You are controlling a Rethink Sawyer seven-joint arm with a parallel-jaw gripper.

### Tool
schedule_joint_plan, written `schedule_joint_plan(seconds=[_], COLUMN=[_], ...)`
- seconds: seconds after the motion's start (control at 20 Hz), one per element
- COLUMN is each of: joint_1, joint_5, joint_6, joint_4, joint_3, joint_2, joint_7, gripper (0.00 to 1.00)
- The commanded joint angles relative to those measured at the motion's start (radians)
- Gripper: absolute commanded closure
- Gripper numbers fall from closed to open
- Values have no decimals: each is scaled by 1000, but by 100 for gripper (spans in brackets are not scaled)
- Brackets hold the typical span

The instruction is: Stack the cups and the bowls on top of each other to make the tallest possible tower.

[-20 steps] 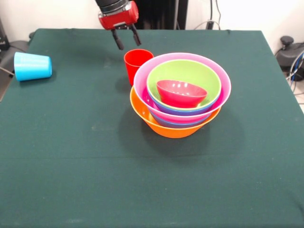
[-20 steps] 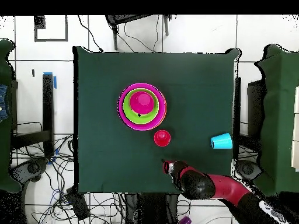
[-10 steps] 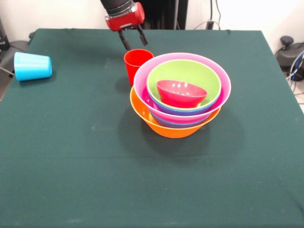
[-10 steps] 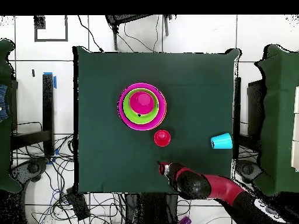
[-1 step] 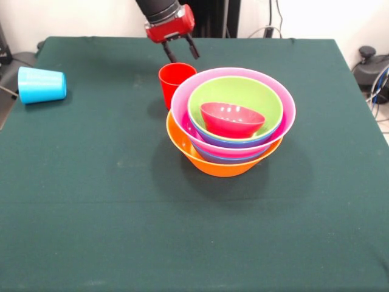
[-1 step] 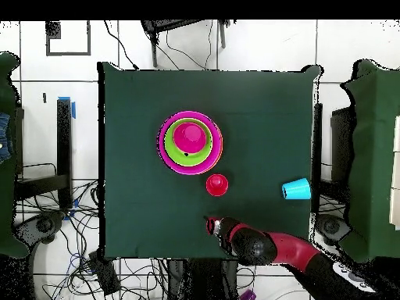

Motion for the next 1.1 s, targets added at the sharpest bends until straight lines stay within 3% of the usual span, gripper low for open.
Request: schedule_joint_plan(seconds=[0.05, 0.25, 0.7, 1.1], joint_1=[25, 16, 16, 38], joint_5=[25, 29, 107, 179], joint_6=[96, 120, 202, 302], joint_4=[-141, -130, -1, 9], joint_3=[85, 92, 127, 122], joint_2=[53, 33, -173, -312], joint_7=[-14, -21, 23, 24], gripper=[0, 0, 0, 0])
